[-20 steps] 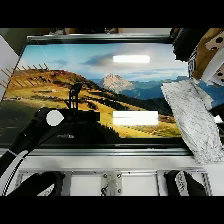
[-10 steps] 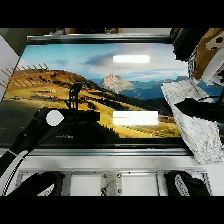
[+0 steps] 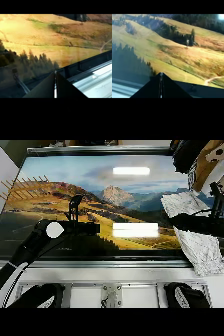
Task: Fold the clothes and pants, and hang the long-sleeved shirts on hangers.
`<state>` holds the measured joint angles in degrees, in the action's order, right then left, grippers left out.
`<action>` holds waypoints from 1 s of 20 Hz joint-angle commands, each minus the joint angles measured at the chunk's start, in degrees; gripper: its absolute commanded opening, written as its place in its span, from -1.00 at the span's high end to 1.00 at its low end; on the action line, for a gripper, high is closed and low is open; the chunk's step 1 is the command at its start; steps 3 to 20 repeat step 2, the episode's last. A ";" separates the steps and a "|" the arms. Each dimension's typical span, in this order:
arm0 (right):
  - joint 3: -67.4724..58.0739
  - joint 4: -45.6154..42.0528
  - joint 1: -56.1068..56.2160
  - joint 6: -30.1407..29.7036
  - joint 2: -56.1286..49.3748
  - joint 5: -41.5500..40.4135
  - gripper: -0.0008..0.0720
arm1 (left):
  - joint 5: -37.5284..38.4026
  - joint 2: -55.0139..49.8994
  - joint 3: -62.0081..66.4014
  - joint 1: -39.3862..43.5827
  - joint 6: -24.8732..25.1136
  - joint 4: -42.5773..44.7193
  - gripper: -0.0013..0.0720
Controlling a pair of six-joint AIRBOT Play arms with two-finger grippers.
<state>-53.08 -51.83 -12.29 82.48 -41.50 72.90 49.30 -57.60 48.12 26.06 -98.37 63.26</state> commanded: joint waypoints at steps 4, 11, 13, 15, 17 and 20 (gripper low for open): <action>0.02 0.09 0.13 0.00 0.02 0.20 0.88 | 0.00 -0.02 0.04 0.02 0.00 0.04 0.95; 0.02 0.09 0.13 0.00 0.02 0.20 0.88 | 0.00 -0.02 0.04 0.02 0.00 0.04 0.95; 0.02 0.09 0.13 0.00 0.02 0.20 0.88 | 0.00 -0.02 0.04 0.02 0.00 0.04 0.95; 0.02 0.09 0.13 0.00 0.02 0.20 0.88 | 0.00 -0.02 0.04 0.02 0.00 0.04 0.95; 0.02 0.09 0.13 0.00 0.02 0.20 0.88 | 0.00 -0.02 0.04 0.02 0.00 0.04 0.95; 0.02 0.09 0.13 0.00 0.02 0.20 0.88 | 0.00 -0.02 0.04 0.02 0.00 0.04 0.95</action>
